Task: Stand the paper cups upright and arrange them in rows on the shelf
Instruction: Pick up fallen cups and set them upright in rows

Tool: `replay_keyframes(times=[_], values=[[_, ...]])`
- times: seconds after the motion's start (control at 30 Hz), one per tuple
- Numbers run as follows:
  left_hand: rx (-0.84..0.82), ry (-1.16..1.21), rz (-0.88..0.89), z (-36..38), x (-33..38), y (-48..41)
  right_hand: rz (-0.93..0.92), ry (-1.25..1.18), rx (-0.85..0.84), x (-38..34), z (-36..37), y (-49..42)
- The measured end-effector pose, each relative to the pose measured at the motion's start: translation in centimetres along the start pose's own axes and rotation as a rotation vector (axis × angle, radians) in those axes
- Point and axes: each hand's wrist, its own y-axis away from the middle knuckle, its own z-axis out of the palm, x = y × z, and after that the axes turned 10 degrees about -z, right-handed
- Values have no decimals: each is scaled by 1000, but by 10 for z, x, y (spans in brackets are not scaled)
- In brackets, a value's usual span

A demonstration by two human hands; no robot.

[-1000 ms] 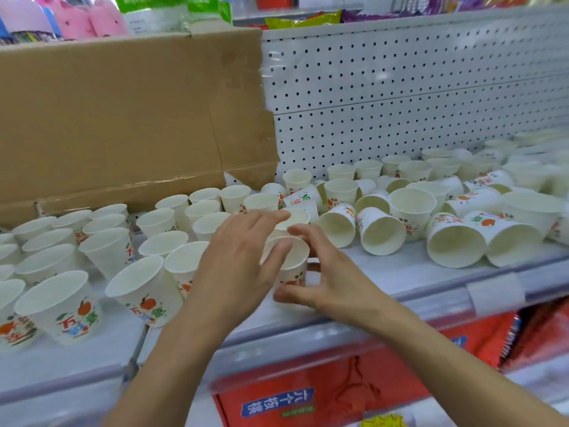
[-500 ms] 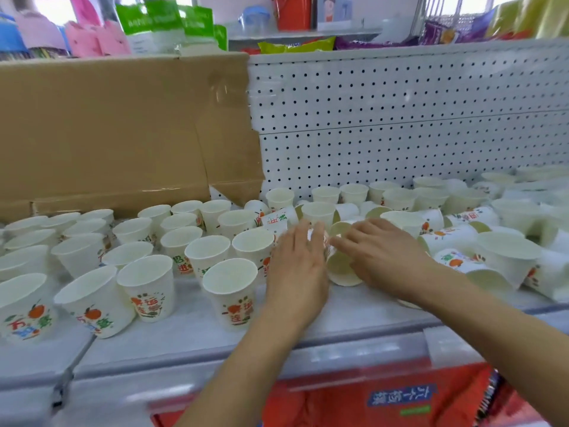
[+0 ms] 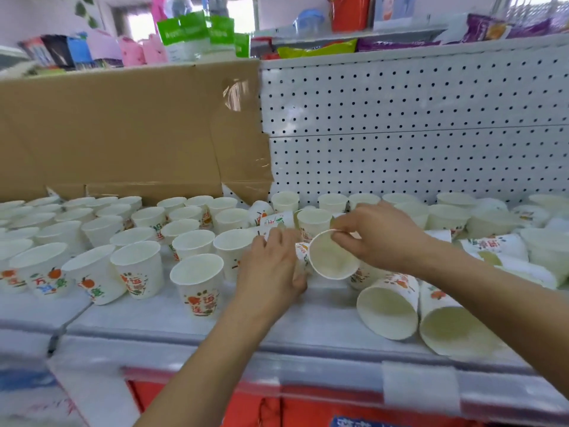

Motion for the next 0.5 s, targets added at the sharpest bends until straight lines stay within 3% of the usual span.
replay_keyframes(times=[0.23, 0.5], values=[[-31, 23, -120, -47, -1, 33, -57, -286, -184, 3, -7, -13], [-226, -69, -77, -54, -12, 12, -127, -161, -364, -11, 1, -26]])
